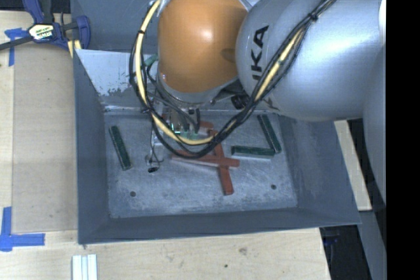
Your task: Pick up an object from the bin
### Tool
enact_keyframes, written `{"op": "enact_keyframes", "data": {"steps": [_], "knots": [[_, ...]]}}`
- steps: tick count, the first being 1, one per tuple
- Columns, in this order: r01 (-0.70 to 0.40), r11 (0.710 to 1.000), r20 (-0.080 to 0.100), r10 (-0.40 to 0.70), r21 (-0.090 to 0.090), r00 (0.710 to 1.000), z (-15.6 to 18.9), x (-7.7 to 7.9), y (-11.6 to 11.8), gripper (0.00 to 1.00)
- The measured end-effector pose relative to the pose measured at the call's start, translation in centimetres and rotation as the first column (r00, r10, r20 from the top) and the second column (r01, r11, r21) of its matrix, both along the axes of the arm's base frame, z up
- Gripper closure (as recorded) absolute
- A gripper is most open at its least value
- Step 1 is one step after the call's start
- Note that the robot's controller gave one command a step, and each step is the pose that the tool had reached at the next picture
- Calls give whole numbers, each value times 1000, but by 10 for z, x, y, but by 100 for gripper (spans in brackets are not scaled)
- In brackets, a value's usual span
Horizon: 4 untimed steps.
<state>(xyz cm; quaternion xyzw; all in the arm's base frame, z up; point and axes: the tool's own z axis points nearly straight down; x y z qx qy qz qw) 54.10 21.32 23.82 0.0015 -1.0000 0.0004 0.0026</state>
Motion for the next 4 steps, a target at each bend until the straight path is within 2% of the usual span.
{"op": "enact_keyframes", "data": {"steps": [1, 2, 3, 4], "knots": [[65, 998, 3, -65, -4, 998, -46, 13, -81, 0], [52, 999, -8, -52, 4, 999, -168, 71, -131, 0], [252, 968, 9, -252, 3, 968, -165, 78, -115, 0], [17, 1000, 15, -17, 4, 1000, -165, 21, -130, 0]]}}
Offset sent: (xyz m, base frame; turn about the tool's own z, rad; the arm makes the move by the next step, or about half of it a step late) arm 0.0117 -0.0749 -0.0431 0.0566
